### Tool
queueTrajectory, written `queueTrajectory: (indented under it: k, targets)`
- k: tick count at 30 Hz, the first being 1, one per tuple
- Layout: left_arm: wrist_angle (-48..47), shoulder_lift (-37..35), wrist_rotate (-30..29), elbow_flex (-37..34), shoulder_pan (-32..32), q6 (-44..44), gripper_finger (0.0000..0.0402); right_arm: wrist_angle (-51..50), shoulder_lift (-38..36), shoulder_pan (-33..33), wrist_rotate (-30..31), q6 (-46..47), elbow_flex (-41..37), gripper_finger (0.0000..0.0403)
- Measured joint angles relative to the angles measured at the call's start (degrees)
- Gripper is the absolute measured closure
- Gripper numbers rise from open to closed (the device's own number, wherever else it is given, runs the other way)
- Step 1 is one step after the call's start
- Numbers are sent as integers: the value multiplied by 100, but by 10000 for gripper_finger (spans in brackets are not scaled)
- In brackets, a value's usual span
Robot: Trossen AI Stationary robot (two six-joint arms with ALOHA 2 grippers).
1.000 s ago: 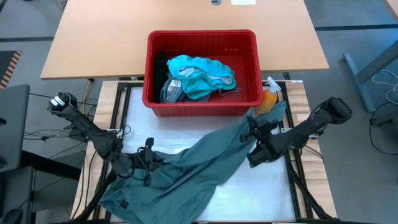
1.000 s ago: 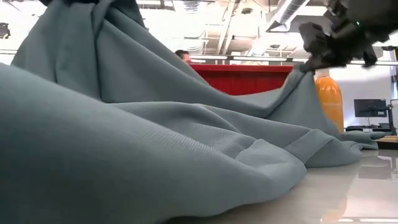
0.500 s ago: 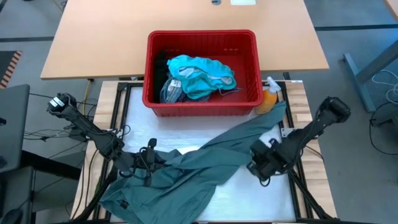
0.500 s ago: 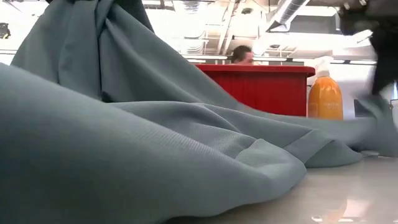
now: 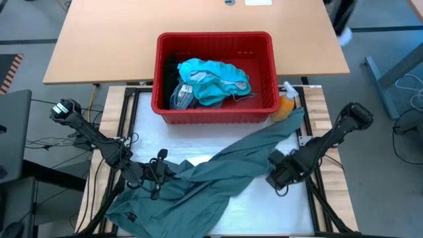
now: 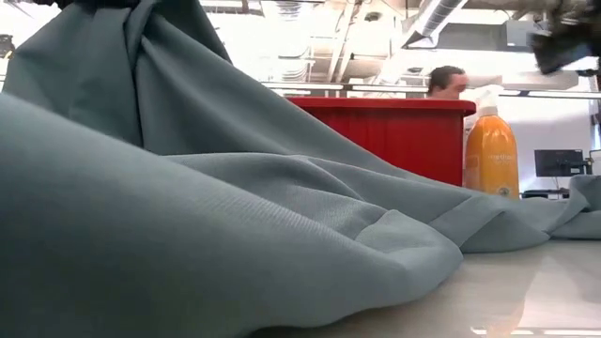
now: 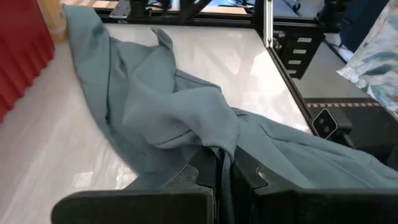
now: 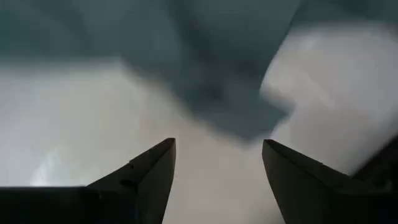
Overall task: Fold Laundry from Bin
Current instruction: Fold the light blue pants
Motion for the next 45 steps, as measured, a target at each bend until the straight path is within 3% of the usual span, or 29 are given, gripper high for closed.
queueTrajectory:
  k: [4,6,13,22,26,31,39,45]
  targets:
    - [-19,0,93,-2,0,-113,401,6,-429,-361,1097,368,-7,133]
    - [-31,0,150,-2,0,-150,401,-17,-465,-691,1331,423,-77,133]
    - [-31,0,142,-4,0,-163,401,864,-158,-1822,1014,-514,-853,133]
    - [-138,0,228,-9,0,-175,401,2284,-150,-2034,616,-971,-1658,133]
    - [-137,0,228,-9,0,-175,401,2458,-151,-2027,612,-1065,-1735,138]
    - [-138,0,228,-9,0,-197,401,2410,-151,-2019,612,-1195,-1735,195]
    - [-138,0,230,-11,0,-298,401,2295,-155,-2067,602,-1609,-1717,381]
    - [-130,0,241,-10,0,-320,401,1320,-249,-2067,661,-1814,-1128,376]
